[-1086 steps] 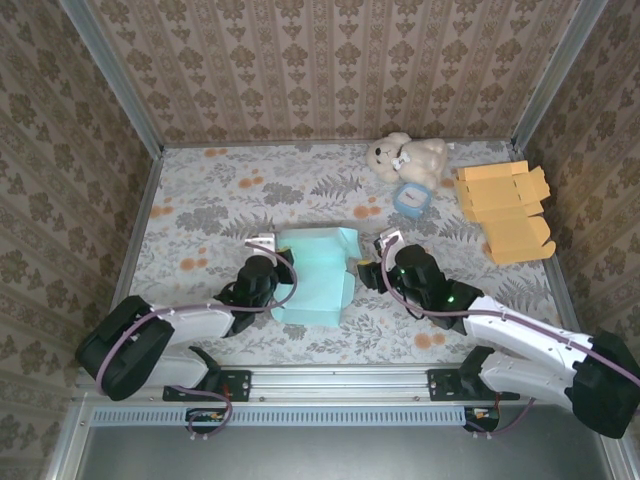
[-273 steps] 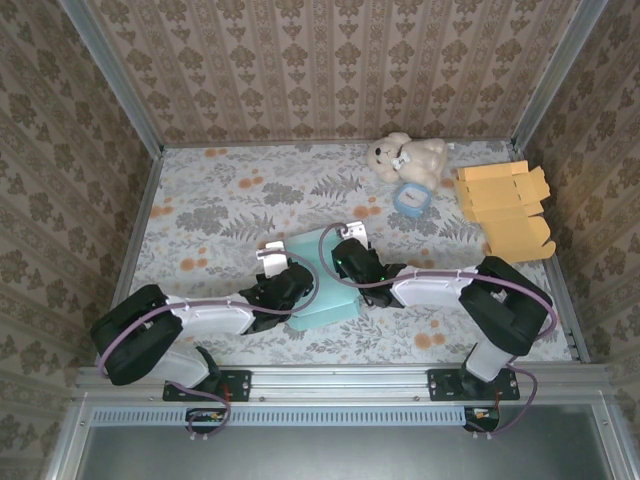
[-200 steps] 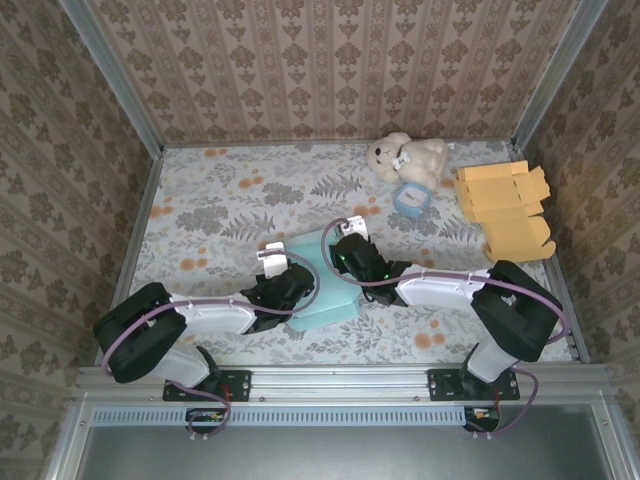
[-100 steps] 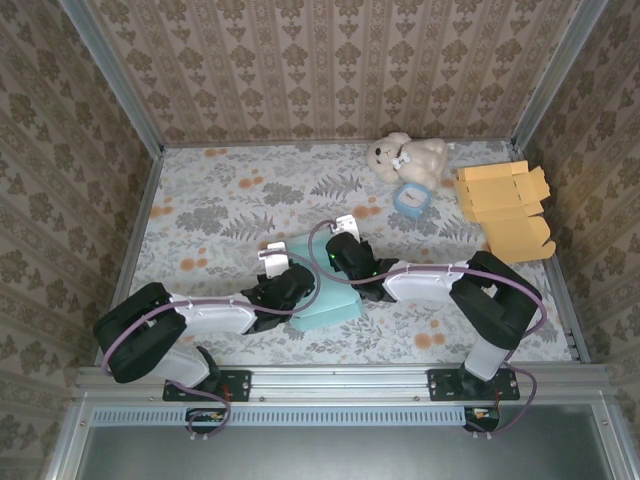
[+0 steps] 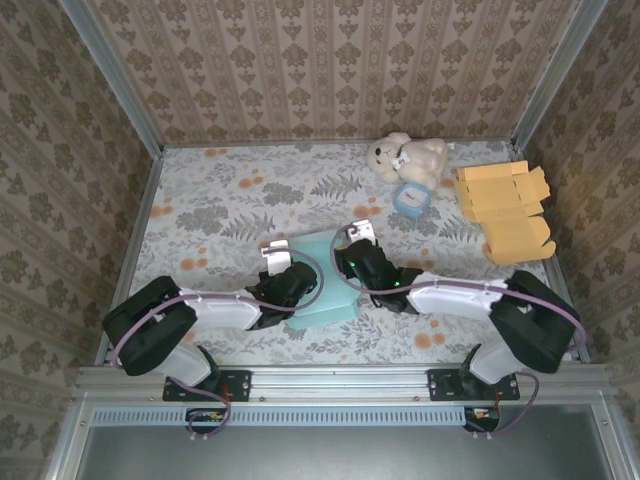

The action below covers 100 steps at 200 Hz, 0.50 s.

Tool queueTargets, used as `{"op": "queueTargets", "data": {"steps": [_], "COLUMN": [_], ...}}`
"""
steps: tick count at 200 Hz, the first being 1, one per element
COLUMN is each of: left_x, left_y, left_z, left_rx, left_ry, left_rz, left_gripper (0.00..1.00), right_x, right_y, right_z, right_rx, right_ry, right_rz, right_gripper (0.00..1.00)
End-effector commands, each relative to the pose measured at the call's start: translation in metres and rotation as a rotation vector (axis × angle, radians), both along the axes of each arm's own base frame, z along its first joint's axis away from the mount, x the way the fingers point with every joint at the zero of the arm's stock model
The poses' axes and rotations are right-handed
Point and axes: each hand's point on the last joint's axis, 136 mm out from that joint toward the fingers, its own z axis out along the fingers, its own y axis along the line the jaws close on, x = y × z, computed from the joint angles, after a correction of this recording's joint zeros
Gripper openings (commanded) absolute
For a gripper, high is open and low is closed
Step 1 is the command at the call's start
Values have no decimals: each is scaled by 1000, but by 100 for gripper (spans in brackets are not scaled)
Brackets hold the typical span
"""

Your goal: Fold the paper box

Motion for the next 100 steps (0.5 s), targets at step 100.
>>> {"op": "queueTargets", "data": {"steps": [100], "left_x": [13], "left_y": [-70], "left_z": [21], "left_rx": [79], "left_ry": [-353], "left_rz": [-412], "left_gripper": [0], "right_x": [-16], "right_y": [-38], "right_z": [61], "right_rx": [194], "right_ry": [-5], "right_rz": [3], "right_gripper": [63]}}
